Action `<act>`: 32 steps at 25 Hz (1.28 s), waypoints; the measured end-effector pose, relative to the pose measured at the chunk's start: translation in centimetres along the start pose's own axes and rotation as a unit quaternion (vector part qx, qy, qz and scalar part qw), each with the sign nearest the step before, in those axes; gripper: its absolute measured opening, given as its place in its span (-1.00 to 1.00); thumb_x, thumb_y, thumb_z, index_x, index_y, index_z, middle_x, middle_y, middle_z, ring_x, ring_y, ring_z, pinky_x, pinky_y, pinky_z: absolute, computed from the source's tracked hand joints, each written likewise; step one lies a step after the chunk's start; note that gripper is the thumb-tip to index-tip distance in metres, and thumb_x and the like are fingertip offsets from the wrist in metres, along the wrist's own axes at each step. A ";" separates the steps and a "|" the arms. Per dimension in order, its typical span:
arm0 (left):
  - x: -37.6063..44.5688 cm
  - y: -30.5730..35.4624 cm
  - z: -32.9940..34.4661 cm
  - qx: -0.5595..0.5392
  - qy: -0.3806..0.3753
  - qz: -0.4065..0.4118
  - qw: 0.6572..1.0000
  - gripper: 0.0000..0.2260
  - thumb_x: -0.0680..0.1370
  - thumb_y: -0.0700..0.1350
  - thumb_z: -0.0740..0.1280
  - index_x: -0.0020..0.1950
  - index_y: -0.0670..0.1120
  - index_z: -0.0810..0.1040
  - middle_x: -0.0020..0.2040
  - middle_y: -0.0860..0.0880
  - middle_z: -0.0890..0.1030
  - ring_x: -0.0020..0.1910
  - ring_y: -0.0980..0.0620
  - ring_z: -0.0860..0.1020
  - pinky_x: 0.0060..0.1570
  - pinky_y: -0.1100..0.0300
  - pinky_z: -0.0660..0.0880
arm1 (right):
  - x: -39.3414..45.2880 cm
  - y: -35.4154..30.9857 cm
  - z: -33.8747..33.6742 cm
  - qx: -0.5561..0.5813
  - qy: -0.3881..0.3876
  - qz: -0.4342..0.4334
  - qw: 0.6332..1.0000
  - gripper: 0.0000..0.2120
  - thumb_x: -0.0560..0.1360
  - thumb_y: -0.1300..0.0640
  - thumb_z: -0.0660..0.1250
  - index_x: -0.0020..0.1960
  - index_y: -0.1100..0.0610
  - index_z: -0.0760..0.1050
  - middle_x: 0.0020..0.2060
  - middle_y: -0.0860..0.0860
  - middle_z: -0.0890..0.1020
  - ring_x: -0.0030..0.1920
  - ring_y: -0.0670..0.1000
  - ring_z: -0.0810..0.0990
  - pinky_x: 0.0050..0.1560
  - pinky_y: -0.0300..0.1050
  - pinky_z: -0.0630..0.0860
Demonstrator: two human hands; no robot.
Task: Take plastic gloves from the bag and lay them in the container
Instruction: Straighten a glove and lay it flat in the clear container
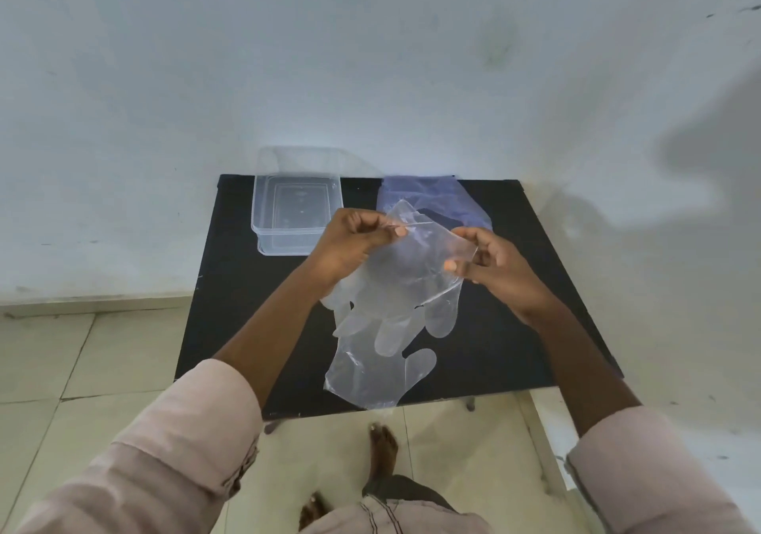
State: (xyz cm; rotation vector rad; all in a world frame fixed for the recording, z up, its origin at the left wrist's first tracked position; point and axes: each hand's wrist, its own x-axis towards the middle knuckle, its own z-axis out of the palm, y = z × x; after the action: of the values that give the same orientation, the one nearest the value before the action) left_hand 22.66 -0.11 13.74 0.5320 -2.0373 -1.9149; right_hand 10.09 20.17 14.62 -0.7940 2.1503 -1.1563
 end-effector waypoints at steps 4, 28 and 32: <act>-0.4 -0.6 -1.2 -0.028 0.014 -0.016 0.999 -0.85 0.47 -0.12 0.47 -0.06 -0.18 0.72 -0.09 -0.16 0.73 -0.12 0.00 0.63 -0.03 0.22 0.54 | 1.0 -0.8 1.7 0.063 0.097 -0.009 0.993 -0.84 0.48 0.10 0.40 0.02 0.14 0.63 -0.16 -0.06 0.66 -0.22 -0.21 0.61 -0.14 -0.29 0.44; 5.3 -1.4 -3.3 0.011 0.086 -0.160 0.983 -0.80 0.54 -0.10 0.39 0.05 -0.23 0.65 -0.02 -0.16 0.67 -0.11 -0.01 0.65 -0.43 0.15 0.61 | 10.6 -2.6 2.6 0.182 0.108 0.087 0.973 -0.92 0.49 0.22 0.36 -0.16 0.18 0.61 -0.11 0.15 0.68 -0.14 0.05 0.68 -0.30 -0.16 0.59; 8.4 -1.1 -3.3 0.080 0.109 -0.202 0.970 -0.86 0.50 -0.14 0.44 -0.01 -0.20 0.67 0.01 -0.16 0.68 -0.07 -0.11 0.66 -0.41 0.13 0.60 | 14.1 -1.4 1.5 0.150 0.080 0.091 0.981 -0.89 0.47 0.18 0.38 -0.08 0.23 0.62 -0.07 0.21 0.68 -0.03 0.15 0.66 -0.31 -0.17 0.56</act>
State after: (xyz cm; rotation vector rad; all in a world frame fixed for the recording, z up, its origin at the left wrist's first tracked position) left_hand 16.78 -6.88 12.52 1.2234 -2.0651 -1.7991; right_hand 2.10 8.57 12.38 -0.3751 2.0549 -1.4414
